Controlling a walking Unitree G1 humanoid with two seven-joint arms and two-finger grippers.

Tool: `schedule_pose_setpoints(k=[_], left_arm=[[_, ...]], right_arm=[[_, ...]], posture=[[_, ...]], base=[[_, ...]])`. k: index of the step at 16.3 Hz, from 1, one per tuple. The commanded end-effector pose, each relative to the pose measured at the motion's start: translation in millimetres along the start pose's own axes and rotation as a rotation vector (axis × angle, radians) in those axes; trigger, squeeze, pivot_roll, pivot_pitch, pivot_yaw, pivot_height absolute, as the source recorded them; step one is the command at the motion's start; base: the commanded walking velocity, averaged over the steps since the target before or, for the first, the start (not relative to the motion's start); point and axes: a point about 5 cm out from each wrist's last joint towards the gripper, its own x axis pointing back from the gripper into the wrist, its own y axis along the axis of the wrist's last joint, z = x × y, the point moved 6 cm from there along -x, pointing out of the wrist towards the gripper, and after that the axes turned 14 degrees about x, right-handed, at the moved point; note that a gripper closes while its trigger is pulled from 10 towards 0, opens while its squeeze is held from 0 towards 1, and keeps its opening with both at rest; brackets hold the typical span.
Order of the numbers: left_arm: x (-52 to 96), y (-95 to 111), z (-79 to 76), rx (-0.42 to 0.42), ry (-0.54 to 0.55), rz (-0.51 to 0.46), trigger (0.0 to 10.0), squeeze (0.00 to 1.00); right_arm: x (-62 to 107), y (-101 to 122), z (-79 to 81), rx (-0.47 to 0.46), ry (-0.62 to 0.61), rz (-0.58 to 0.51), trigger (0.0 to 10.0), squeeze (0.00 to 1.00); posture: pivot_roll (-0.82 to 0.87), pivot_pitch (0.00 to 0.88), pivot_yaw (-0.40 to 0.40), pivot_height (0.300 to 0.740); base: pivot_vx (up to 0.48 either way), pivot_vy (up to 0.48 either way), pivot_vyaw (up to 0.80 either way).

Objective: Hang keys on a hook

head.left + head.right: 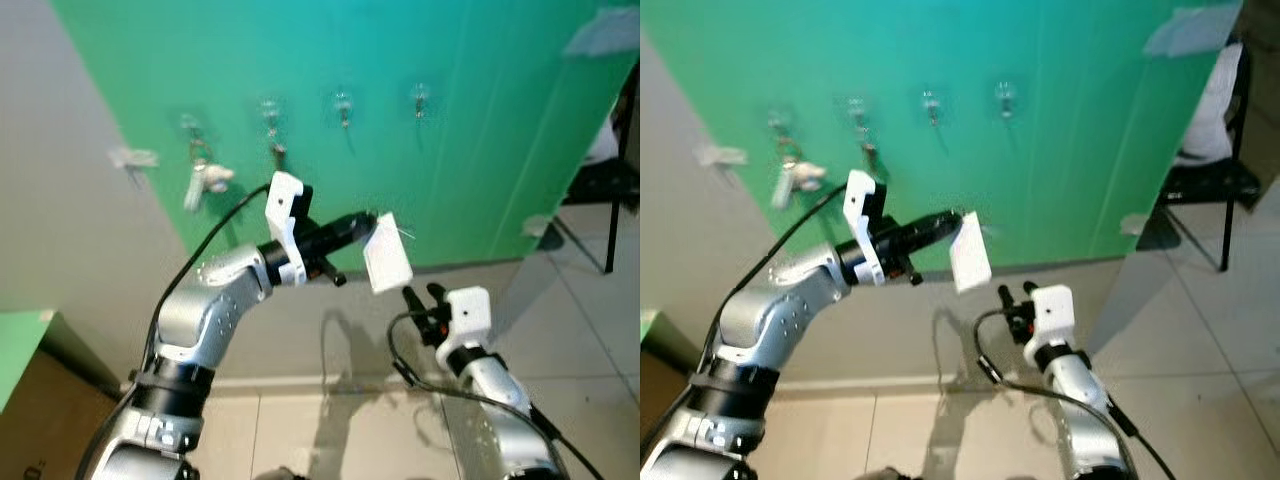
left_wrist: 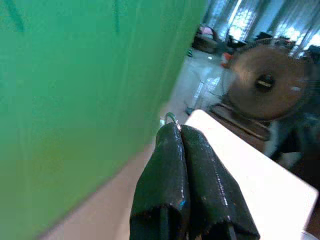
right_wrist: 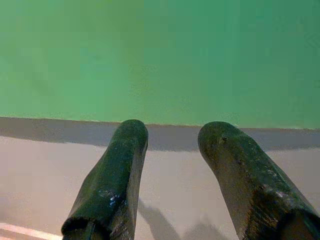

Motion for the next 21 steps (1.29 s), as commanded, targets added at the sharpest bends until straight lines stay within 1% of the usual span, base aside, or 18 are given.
schedule_pose_setpoints(k=[1,3,4,6,8,11,12,13,14,15,16,18,21], left_arm=[[-6.9,13,-9.4,0.028,-0.066,0.01,0.0,0.0],[-12.9,21,-16.8,0.061,-0.116,0.02,0.0,0.0],[-15.0,27,-17.9,0.076,-0.129,0.018,0.0,0.0],[-19.7,47,-16.6,0.102,-0.138,-0.013,0.0,0.0],[-21.2,58,-13.5,0.106,-0.137,-0.031,0.0,0.0],[-20.2,76,-3.6,0.107,-0.106,-0.075,0.0,0.0],[-18.7,85,3.2,0.11,-0.083,-0.103,0.0,0.0],[-18.5,89,6.5,0.112,-0.071,-0.114,0.0,0.0],[-18.0,97,10.9,0.114,-0.056,-0.138,0.0,0.0],[-17.5,103,12.7,0.116,-0.05,-0.158,0.0,0.0],[-16.7,118,17.2,0.116,-0.033,-0.199,0.0,0.0],[-15.7,123,22.4,0.113,-0.016,-0.211,0.0,0.0],[-13.7,125,41.0,0.122,0.051,-0.235,0.0,0.0]], right_arm=[[-4.9,5,3.6,0.001,0.012,-0.011,10.0,0.0],[-6.3,5,3.8,-0.002,0.011,-0.008,10.0,0.0],[-6.7,4,4.1,-0.003,0.01,-0.006,10.0,0.0],[-6.3,0,5.5,-0.007,0.008,0.0,10.0,0.0],[-6.4,0,6.4,-0.008,0.008,0.0,10.0,0.0],[-4.5,0,6.5,-0.007,0.006,-0.003,10.0,0.0],[-3.3,-1,6.8,-0.007,0.005,-0.004,10.0,0.0],[-2.8,-1,7.3,-0.006,0.005,-0.005,10.0,0.0],[-2.2,0,8.2,-0.006,0.005,-0.007,10.0,0.0],[-1.9,0,8.5,-0.007,0.005,-0.007,10.0,0.0],[-1.7,1,9.1,-0.007,0.005,-0.009,10.0,0.0],[-1.5,2,10.1,-0.009,0.006,-0.013,10.0,0.0],[0.1,4,13.1,-0.016,0.018,-0.018,10.0,0.0]], posture=[[-0.24,0.0,0.111,0.727],[-0.24,0.0,0.119,0.727],[-0.25,0.0,0.124,0.727],[-0.25,0.0,0.129,0.727],[-0.26,0.0,0.133,0.727],[-0.26,0.0,0.136,0.727],[-0.26,0.0,0.136,0.727],[-0.27,0.0,0.137,0.727],[-0.27,0.0,0.14,0.727],[-0.27,0.0,0.14,0.727],[-0.27,0.0,0.14,0.727],[-0.27,0.0,0.14,0.727],[-0.27,0.0,0.137,0.727]], base=[[0.0,0.0,0.0],[0.0,0.0,0.0],[0.0,0.0,0.0],[0.0,0.0,0.0],[0.0,0.0,0.0],[0.0,0.0,0.0],[0.0,0.0,0.0],[0.0,0.0,0.0],[0.0,0.0,0.0],[0.0,0.0,0.0],[0.0,0.0,0.0],[0.0,0.0,0.0],[0.0,0.0,0.0]])
